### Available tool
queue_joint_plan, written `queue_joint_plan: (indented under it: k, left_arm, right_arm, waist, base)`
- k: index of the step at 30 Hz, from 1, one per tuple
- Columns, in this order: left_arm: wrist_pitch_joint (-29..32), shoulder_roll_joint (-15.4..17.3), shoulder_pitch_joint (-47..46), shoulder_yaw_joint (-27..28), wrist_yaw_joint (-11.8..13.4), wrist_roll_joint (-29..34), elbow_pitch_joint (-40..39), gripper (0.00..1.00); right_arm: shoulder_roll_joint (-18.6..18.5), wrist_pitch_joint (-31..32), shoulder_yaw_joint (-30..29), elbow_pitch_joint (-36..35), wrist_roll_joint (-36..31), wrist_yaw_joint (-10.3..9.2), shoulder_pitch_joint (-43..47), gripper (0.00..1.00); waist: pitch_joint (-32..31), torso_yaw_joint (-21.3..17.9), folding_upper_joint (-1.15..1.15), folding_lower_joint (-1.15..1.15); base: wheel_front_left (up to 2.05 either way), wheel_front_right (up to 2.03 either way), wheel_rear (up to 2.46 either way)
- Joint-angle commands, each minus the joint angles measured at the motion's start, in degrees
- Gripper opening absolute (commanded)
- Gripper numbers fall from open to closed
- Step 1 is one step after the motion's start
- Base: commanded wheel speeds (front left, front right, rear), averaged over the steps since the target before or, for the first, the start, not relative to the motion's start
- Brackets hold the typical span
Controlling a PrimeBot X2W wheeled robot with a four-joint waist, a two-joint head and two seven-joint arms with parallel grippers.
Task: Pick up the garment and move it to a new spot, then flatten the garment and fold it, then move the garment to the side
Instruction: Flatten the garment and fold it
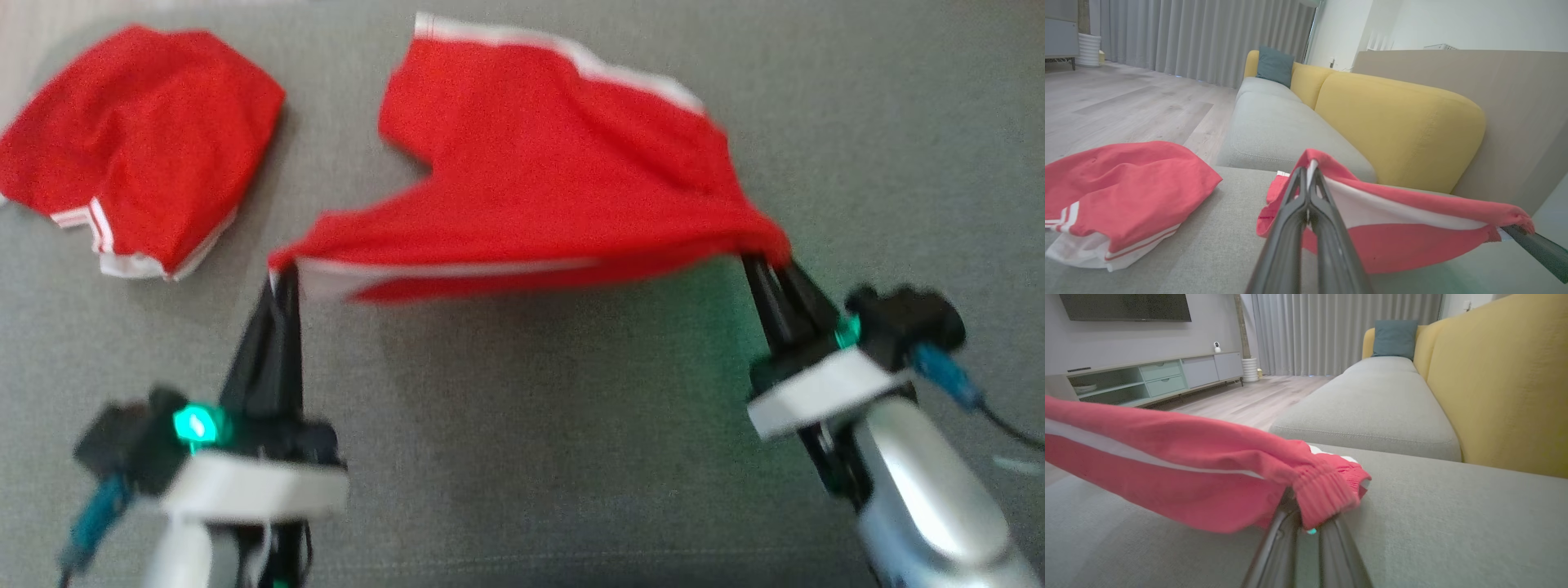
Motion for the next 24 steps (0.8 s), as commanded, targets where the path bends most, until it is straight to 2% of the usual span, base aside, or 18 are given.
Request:
queue_joint_plan:
  k: [1, 8, 12, 17, 24]
  left_arm:
    - [0.3, 0.6, 1.7, 1.0, 0.9, 0.8, -5.3, 0.0]
    - [2.4, 0.6, 12.0, -0.4, 2.9, 1.3, -15.4, 0.0]
    - [3.6, 0.4, 16.0, -0.9, 3.9, 0.6, -17.6, 0.0]
    - [3.5, 0.5, 15.5, -0.4, 3.6, -0.7, -14.7, 0.0]
    - [3.7, 1.1, 7.0, 2.2, 2.2, -4.2, -5.3, 0.0]
  right_arm:
    - [-1.2, 0.9, -0.2, -4.4, 0.4, -0.05, 3.1, 0.0]
    - [-2.9, 6.0, -2.1, -15.3, 0.1, -0.05, 13.9, 0.0]
    - [-3.4, 8.9, -2.2, -20.5, 0.5, -0.05, 18.2, 0.0]
    - [-2.8, 9.6, -1.4, -21.1, 1.4, -0.05, 18.7, 0.0]
    - [-0.9, 7.6, 0.9, -15.6, 2.6, -0.05, 12.8, 0.0]
  waist:
    - [-2.8, -0.5, 0.0, 0.0]
    - [-3.6, -1.9, 0.0, 0.0]
    - [-3.1, -2.7, 0.0, 0.0]
    - [-1.6, -3.8, 0.0, 0.0]
    - [1.8, -5.2, 0.0, 0.0]
  base:
    - [0.0, 0.0, 0.0]
    - [0.0, 0.0, 0.0]
    - [0.0, 0.0, 0.0]
    - [0.0, 0.0, 0.0]
    - [0.0, 0.0, 0.0]
